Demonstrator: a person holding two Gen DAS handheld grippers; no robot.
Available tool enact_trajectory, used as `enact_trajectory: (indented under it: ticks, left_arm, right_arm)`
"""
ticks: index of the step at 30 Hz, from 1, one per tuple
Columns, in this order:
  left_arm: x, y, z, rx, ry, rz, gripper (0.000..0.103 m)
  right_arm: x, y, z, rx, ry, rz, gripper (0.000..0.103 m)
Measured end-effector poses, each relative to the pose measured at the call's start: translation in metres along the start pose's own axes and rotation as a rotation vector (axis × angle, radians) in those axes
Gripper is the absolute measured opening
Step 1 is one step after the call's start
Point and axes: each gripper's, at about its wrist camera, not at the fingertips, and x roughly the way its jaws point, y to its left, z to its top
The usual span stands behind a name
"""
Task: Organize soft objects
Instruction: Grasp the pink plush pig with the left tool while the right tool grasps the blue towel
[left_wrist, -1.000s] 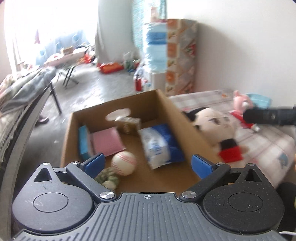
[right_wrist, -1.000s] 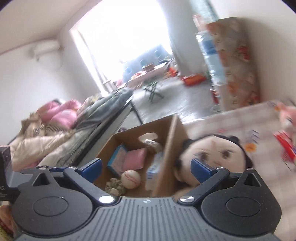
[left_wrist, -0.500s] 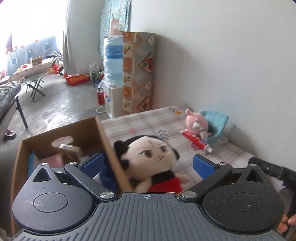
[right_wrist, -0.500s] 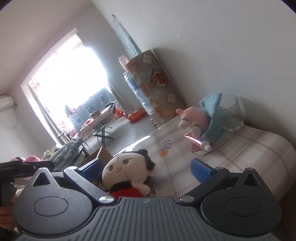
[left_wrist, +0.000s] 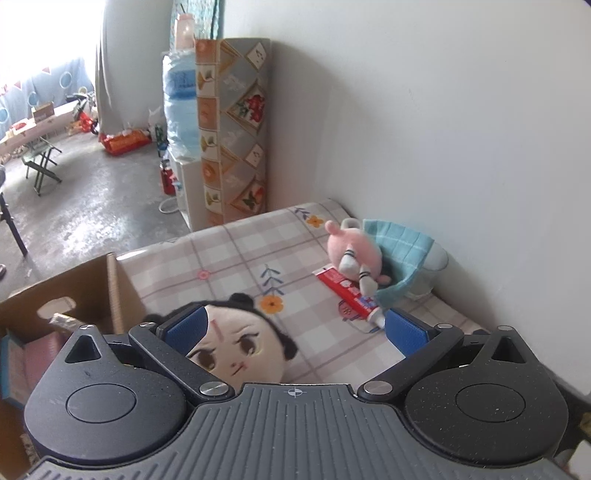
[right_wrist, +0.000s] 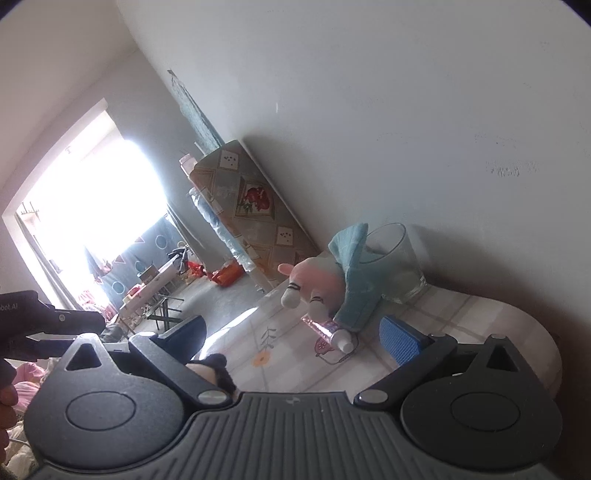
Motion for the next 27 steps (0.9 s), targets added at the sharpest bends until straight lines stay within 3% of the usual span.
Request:
enact_trajectory:
  ticks: [2, 9, 14, 21, 27]
  left_arm:
    - [0.015, -0.004, 0.014, -0.009, 0.023, -0.019, 0.103]
    - [0.091, -0.016, 0.056, -0.14, 0.16, -0.055, 0.103]
    - [0.143, -0.034, 0.07, -0.147, 0.213, -0.047, 0.103]
    - [0.205, -0.055, 0.083, -0.171, 0.288, -0.086, 0.102]
    - [0.246, -0.052, 0.091, -0.28, 0.347, -0.114, 0.099]
  right_arm:
    - [0.015, -0.002, 0.005, 0.006, -0.013, -0.022, 0.099]
    - [0.079, -0.023, 0.017, 0.09, 0.019, -0.085, 0.078]
    - [0.111, -0.04, 0.017, 0.135, 0.035, -0.117, 0.065]
    - [0.132, -0.046, 0.02, 0.1, 0.047, -0.128, 0.059]
    - [0.139, -0.044, 0.023, 0.036, 0.06, -0.113, 0.042]
